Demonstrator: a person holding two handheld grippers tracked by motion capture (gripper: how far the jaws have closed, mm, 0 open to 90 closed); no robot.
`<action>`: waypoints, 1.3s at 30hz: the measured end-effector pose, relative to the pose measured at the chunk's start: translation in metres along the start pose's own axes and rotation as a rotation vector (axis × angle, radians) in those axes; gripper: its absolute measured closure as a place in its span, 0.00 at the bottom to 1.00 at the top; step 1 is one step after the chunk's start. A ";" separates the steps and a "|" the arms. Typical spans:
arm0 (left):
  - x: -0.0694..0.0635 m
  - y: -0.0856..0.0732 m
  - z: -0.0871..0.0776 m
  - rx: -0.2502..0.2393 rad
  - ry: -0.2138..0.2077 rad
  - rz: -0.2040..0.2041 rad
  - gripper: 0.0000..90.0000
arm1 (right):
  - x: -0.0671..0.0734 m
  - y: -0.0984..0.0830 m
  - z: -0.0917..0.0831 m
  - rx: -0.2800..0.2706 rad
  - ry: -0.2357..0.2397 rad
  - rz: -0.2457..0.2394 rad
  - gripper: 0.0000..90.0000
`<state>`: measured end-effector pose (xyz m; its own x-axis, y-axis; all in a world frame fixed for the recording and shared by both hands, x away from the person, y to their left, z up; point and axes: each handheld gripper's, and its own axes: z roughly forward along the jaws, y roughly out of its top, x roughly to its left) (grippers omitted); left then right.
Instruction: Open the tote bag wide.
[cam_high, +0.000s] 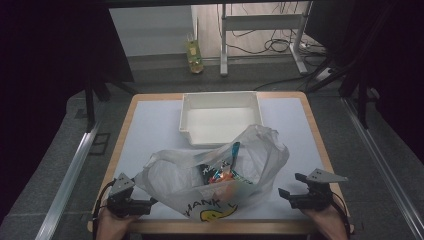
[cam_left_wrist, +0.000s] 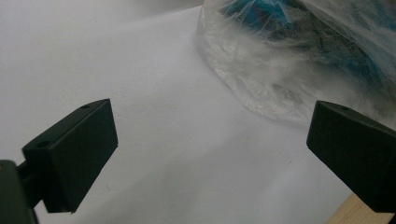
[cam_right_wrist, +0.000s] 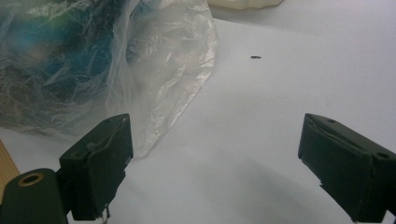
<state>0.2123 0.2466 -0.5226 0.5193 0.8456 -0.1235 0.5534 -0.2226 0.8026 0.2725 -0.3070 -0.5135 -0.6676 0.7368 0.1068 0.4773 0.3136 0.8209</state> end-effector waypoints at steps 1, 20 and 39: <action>0.000 0.000 -0.001 0.001 0.002 0.003 0.03 | 0.000 0.000 -0.001 -0.003 0.001 -0.001 0.12; -0.022 0.000 -0.023 -0.017 -0.076 0.027 0.53 | 0.009 0.009 -0.021 -0.035 0.009 -0.010 0.62; -0.066 -0.009 -0.033 -0.032 -0.328 0.122 0.99 | 0.037 0.017 -0.021 0.023 0.140 -0.096 0.99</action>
<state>0.1516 0.2086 -0.5028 0.7649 0.6116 -0.2022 0.4565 -0.2932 0.8400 0.2437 -0.2871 -0.4840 -0.7831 0.6126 0.1071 0.4195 0.3931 0.8182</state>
